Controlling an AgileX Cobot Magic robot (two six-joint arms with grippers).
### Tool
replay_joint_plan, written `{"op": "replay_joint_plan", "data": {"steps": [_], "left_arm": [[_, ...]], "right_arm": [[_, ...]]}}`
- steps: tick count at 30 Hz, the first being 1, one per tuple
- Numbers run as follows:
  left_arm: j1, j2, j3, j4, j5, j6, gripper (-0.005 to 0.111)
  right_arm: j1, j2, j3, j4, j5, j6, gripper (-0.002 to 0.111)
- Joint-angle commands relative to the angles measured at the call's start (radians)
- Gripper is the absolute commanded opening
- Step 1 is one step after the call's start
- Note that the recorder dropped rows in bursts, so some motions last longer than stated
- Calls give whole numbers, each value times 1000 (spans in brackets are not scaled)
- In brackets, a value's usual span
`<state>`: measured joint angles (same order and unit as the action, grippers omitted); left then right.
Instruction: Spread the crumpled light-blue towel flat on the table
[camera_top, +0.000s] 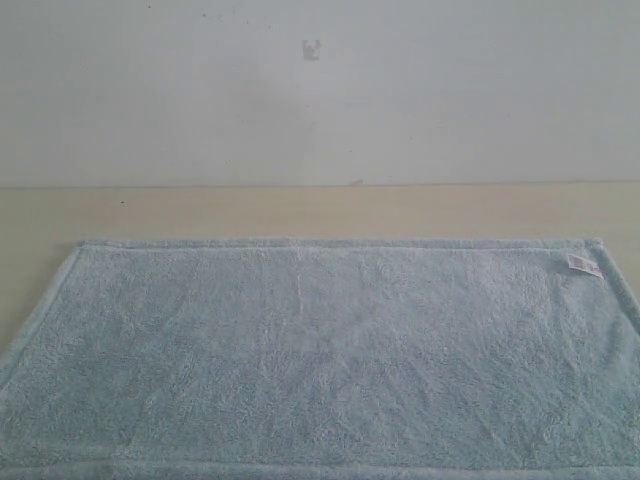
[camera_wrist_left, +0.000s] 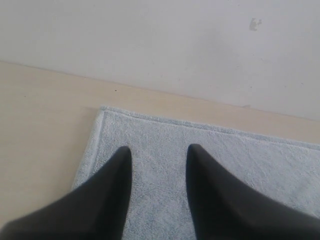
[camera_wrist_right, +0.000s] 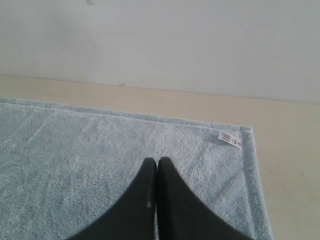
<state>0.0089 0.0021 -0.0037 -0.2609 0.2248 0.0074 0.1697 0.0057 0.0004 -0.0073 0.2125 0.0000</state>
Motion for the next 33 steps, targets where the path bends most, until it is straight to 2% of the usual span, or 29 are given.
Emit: {"op": "replay_joint_plan", "data": {"steps": [1, 33], "left_arm": [[-8, -2, 4, -4, -15, -7, 35], [20, -2, 4, -4, -13, -7, 35]], "right_arm": [[-1, -6, 0, -3, -2, 0, 0], [-1, -6, 0, -3, -2, 0, 0]]}}
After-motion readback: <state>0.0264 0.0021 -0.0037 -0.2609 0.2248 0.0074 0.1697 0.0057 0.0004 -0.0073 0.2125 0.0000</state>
